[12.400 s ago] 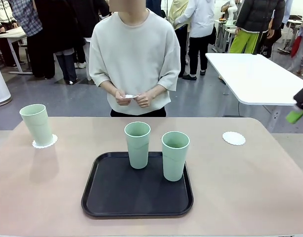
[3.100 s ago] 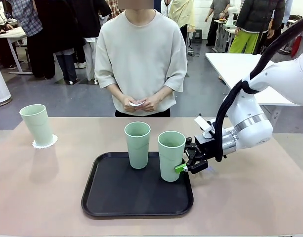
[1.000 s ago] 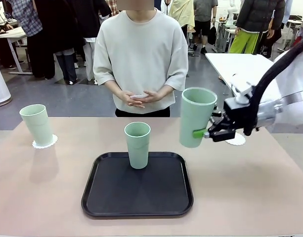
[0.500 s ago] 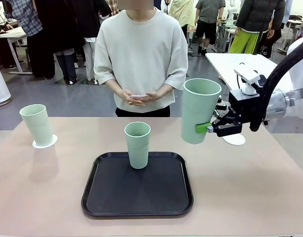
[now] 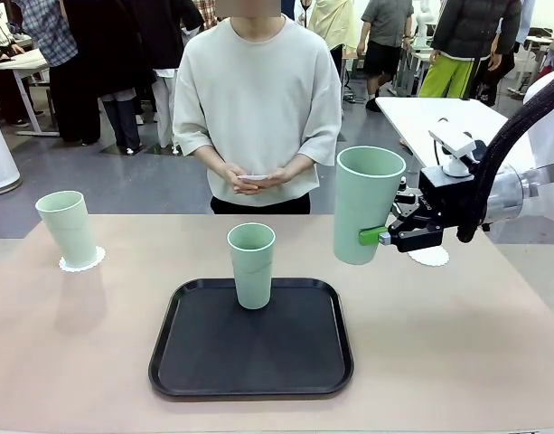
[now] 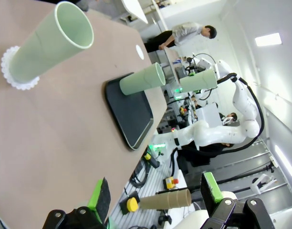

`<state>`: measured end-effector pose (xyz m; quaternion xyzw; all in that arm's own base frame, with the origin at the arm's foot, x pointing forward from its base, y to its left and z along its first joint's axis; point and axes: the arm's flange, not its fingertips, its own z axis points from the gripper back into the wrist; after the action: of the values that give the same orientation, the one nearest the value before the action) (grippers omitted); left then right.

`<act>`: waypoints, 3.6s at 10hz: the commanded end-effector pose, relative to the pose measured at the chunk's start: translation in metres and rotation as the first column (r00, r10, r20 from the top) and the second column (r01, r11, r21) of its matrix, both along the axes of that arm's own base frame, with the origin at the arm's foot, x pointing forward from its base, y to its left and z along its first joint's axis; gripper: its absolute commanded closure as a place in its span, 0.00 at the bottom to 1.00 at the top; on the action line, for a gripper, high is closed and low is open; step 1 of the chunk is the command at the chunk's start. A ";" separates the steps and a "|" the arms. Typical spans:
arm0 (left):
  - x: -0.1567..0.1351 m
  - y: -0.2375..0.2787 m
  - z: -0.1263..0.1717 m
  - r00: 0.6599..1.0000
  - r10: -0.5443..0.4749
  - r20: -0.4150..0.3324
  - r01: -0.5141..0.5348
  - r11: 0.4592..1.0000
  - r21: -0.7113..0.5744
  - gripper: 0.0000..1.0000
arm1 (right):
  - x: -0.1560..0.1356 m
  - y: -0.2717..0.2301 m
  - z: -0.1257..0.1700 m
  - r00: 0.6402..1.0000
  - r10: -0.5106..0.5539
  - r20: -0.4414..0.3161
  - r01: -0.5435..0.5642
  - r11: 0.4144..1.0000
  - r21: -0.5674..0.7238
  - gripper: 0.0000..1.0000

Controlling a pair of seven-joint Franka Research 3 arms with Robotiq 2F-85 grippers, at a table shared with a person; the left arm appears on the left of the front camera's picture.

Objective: Place coasters on the table and set cups on them.
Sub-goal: Take one Reusable plastic cup from the Flat Tray and place it on a coaster set by the human.

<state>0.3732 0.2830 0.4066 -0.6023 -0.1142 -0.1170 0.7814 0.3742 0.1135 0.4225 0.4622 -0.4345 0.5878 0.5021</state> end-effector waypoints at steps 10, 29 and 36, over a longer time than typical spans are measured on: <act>0.000 0.002 0.004 1.000 0.008 -0.012 -0.008 1.000 0.004 0.00 | 0.109 -0.128 0.034 0.951 -0.292 -0.099 0.289 0.956 -0.038 0.18; 0.000 0.002 0.004 1.000 0.008 -0.012 -0.008 1.000 0.004 0.00 | 0.239 -0.262 -0.091 0.983 -0.162 -0.081 0.165 0.986 0.027 0.18; 0.000 0.002 0.004 1.000 0.008 -0.012 -0.008 1.000 0.004 0.00 | 0.234 -0.261 -0.115 0.984 -0.146 -0.102 0.148 0.989 0.016 0.18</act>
<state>0.3732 0.2830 0.4066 -0.6023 -0.1143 -0.1171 0.7814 0.6057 -0.1520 0.3066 0.4659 -0.4513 0.5184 0.5573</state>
